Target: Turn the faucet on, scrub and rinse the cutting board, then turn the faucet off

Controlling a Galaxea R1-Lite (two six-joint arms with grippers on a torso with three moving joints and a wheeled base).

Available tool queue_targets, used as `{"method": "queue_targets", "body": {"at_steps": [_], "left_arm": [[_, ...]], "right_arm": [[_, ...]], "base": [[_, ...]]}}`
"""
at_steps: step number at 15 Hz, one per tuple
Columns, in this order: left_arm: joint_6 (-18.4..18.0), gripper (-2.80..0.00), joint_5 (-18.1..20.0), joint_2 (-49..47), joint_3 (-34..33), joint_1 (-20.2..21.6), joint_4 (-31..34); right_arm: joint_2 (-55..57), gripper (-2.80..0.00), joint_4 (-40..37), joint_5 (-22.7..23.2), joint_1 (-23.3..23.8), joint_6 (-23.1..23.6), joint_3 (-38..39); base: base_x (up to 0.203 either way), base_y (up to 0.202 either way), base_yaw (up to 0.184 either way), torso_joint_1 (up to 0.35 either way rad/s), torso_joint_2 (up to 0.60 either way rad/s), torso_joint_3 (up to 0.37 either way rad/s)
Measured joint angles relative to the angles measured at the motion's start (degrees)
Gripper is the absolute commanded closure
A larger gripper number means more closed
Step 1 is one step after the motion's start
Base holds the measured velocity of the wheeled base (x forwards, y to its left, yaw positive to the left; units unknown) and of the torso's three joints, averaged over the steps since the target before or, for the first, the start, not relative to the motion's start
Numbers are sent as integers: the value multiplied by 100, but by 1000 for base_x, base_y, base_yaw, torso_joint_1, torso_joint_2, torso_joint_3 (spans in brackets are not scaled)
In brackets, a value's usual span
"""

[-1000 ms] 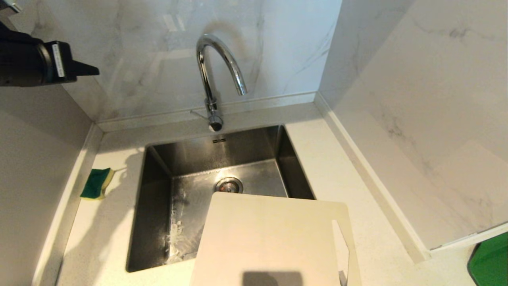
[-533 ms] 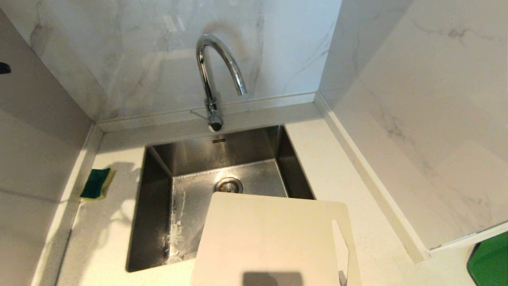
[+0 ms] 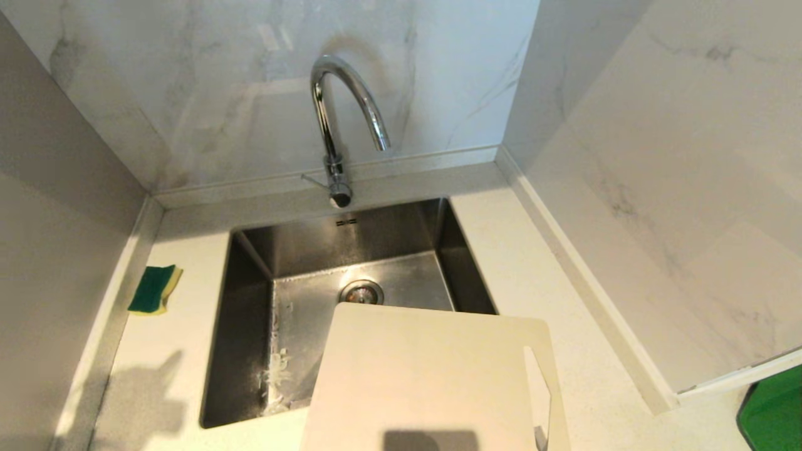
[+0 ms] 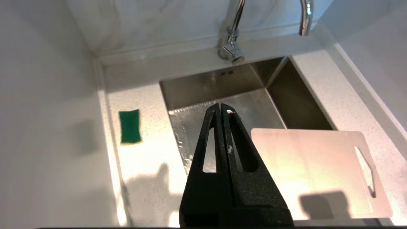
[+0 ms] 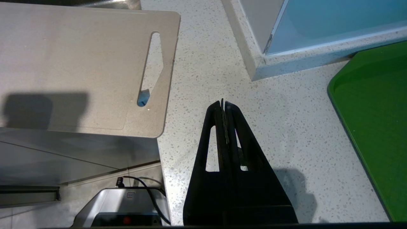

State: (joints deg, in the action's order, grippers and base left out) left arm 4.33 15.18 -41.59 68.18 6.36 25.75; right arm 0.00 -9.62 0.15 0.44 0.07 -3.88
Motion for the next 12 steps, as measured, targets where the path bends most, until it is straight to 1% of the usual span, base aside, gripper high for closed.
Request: {"method": "queue_targets", "body": {"at_steps": [3, 6, 8, 10, 12], "left_arm": [[-77, 0, -5, 1075, -940, 109, -388], [-85, 0, 10, 1816, -1610, 98, -434], [-130, 0, -21, 2176, -1823, -232, -365], [-256, 0, -244, 2557, -1997, -537, -103], [-281, 0, -347, 3002, -2271, -631, 152]], "right_arm": [[0, 0, 0, -1, 0, 0, 0], [0, 0, 0, 3, 0, 0, 0], [0, 0, 0, 1, 0, 0, 0], [0, 0, 0, 1, 0, 0, 0], [0, 0, 0, 5, 0, 1, 0]], "base": [[0, 0, 0, 0, 0, 0], [0, 0, 0, 0, 0, 0], [0, 0, 0, 0, 0, 0], [0, 0, 0, 0, 0, 0], [0, 0, 0, 0, 0, 0]]}}
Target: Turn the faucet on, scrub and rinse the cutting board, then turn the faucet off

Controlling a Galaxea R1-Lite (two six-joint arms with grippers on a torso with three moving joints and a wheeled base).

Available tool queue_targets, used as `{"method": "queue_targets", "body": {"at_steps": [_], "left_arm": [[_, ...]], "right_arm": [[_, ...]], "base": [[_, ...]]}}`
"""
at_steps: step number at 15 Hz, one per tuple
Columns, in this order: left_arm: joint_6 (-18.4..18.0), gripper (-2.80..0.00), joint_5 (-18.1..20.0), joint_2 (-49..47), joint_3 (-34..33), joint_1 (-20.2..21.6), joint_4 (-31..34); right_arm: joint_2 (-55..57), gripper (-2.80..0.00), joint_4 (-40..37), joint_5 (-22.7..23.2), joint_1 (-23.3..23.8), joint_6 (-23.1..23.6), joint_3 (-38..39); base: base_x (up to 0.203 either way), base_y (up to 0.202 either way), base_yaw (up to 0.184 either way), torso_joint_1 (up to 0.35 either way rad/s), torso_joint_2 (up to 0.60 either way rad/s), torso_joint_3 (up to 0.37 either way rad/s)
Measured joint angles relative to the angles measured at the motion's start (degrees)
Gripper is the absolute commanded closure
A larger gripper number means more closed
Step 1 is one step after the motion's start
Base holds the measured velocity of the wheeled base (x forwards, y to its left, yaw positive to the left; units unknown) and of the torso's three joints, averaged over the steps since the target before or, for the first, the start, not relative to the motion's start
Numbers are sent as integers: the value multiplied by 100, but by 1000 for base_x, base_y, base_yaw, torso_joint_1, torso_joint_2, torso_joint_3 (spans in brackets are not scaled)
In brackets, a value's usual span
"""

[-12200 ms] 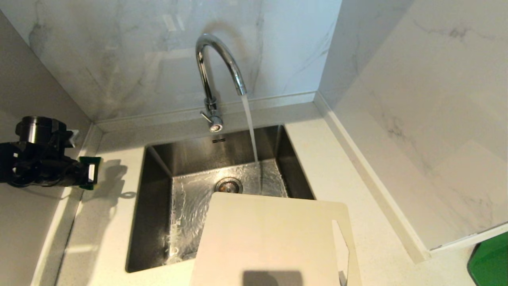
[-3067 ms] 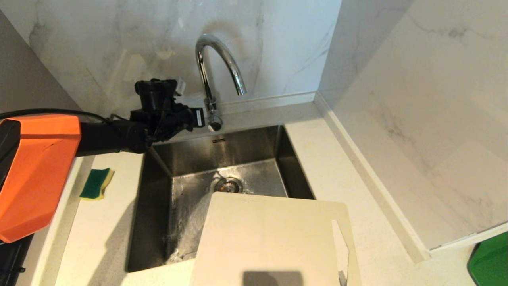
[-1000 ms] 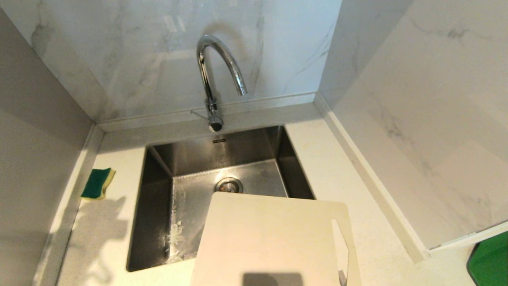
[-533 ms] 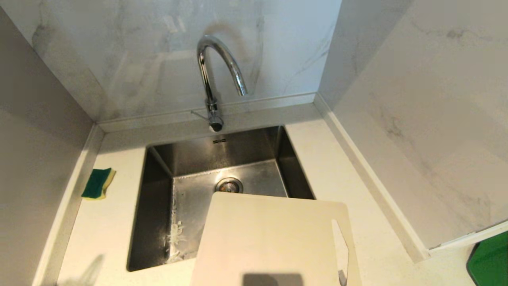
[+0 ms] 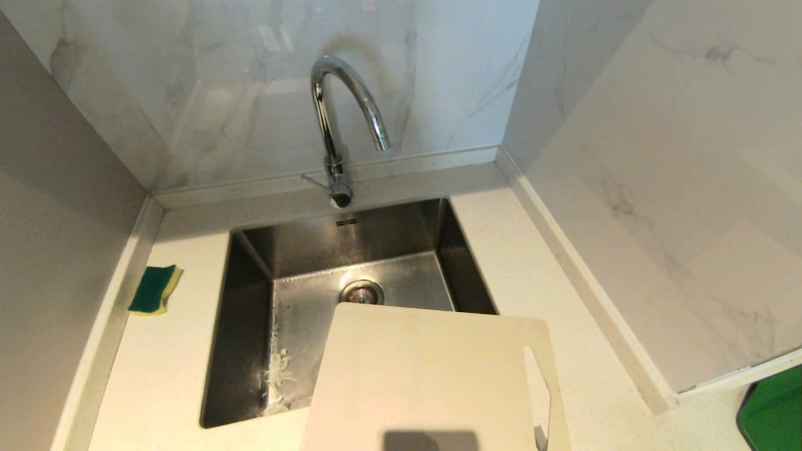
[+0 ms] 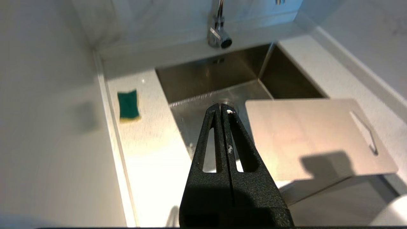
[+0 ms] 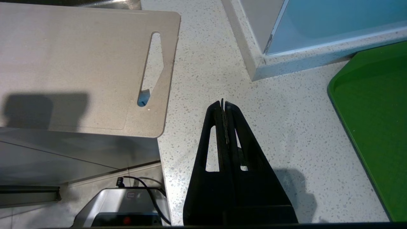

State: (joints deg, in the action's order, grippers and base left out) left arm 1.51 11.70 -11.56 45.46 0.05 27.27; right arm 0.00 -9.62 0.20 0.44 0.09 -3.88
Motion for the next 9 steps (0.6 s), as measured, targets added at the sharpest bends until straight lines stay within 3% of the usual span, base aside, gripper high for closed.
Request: {"method": "queue_targets", "body": {"at_steps": [3, 6, 9], "left_arm": [[-20, 0, -129, 688, -910, -41, -113], [-3, 0, -554, 1011, -2095, -47, -906], [5, 0, -661, 1122, -3201, -47, -1526]], "right_arm": [[0, 0, 0, -6, 0, -1, 0], [0, 0, 0, 0, 0, -4, 0], [0, 0, 0, -4, 0, -1, 0]], "base": [[0, 0, 0, 0, 0, 0], [0, 0, 0, 0, 0, 0], [0, 0, 0, 0, 0, 0]]}}
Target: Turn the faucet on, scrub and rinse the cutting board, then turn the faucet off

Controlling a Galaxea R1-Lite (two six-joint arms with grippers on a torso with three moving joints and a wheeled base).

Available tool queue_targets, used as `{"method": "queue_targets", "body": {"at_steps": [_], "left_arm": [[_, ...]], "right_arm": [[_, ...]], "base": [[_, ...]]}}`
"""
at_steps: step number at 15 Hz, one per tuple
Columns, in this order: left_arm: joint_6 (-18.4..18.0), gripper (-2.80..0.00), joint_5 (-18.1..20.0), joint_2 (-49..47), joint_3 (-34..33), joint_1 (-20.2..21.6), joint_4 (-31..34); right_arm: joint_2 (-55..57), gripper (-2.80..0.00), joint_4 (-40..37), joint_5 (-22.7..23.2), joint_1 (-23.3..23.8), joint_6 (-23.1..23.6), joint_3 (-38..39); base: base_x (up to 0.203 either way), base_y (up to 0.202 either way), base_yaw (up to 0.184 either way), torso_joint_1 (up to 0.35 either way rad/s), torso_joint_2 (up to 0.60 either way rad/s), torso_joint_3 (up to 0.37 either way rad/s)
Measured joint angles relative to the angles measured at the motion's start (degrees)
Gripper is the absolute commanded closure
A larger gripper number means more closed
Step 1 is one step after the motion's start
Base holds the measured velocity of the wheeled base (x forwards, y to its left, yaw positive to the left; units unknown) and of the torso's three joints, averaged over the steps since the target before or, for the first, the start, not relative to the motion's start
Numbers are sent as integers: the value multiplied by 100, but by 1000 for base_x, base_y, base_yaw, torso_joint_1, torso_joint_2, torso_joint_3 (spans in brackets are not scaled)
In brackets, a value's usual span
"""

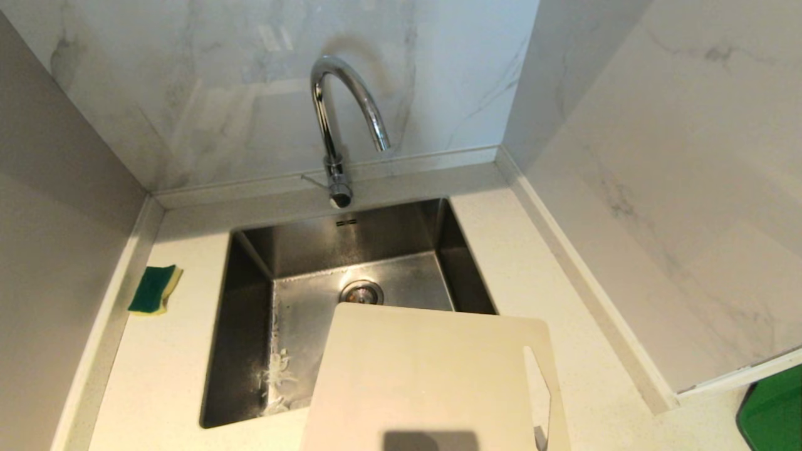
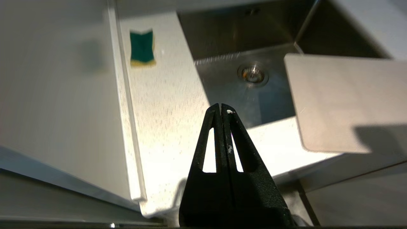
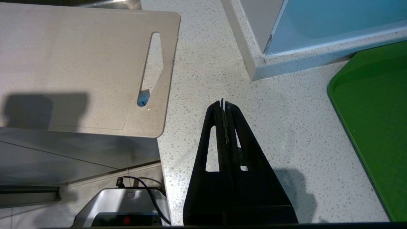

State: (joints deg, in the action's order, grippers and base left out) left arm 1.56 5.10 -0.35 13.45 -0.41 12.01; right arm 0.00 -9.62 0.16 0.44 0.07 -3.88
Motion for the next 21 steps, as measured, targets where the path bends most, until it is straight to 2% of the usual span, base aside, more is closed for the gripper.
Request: {"method": "queue_targets", "body": {"at_steps": [1, 21], "left_arm": [[1, 0, -2, 14, -271, 0, -55], [1, 0, -2, 25, -185, 0, -55]], "right_arm": [[0, 0, 1, 0, 0, -1, 0], [0, 0, 0, 4, 0, 2, 0]], "base": [[0, 0, 0, 0, 0, 0], [0, 0, 0, 0, 0, 0]]}}
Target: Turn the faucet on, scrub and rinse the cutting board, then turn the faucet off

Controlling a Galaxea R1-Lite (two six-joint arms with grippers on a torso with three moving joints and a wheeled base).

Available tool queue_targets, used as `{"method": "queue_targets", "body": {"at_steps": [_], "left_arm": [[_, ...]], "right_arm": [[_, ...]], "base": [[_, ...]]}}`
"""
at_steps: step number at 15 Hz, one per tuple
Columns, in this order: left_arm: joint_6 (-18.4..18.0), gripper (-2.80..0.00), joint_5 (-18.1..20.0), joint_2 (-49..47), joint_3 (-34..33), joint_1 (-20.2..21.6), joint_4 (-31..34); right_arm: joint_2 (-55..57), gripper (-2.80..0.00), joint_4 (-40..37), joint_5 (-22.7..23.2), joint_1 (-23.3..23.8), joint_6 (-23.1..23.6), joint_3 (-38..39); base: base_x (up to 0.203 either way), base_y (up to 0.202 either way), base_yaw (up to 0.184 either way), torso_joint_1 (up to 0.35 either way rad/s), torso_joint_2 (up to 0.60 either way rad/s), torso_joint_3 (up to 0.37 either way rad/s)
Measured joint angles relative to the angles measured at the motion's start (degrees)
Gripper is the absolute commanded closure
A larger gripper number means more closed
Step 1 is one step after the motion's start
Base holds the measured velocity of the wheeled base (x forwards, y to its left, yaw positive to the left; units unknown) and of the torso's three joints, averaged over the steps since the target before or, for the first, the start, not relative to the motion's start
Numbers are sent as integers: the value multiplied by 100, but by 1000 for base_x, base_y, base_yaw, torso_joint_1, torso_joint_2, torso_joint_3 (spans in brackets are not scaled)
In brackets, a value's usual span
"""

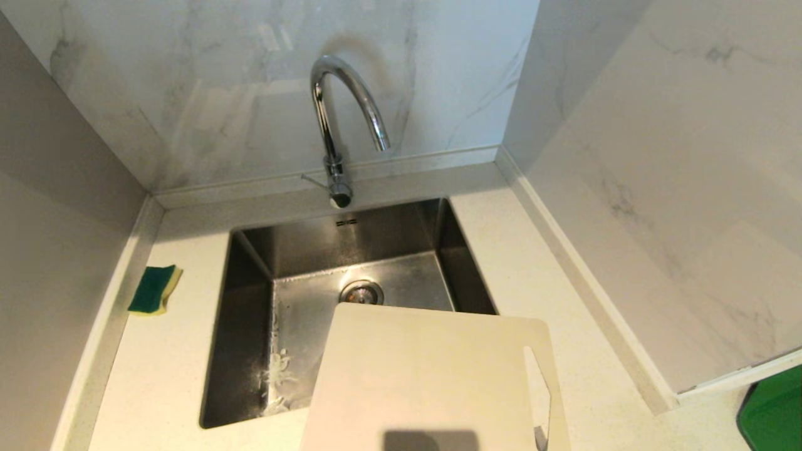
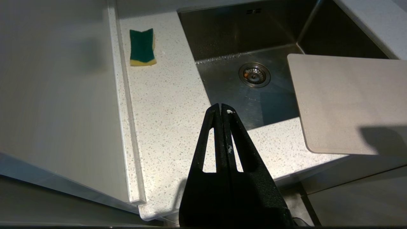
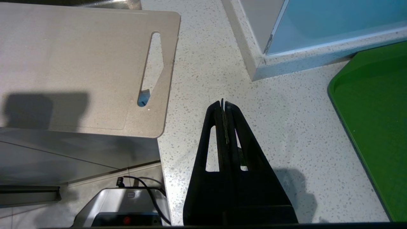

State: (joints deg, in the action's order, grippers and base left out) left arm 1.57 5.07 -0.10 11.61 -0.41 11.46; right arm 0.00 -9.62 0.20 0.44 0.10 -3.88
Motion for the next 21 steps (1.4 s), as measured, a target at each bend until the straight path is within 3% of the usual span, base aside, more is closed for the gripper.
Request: {"method": "queue_targets", "body": {"at_steps": [21], "left_arm": [[0, 0, 0, -6, -1, 0, 0]], "right_arm": [[0, 0, 100, 11, 0, 41, 50]], "base": [[0, 0, 0, 0, 0, 0]]}}
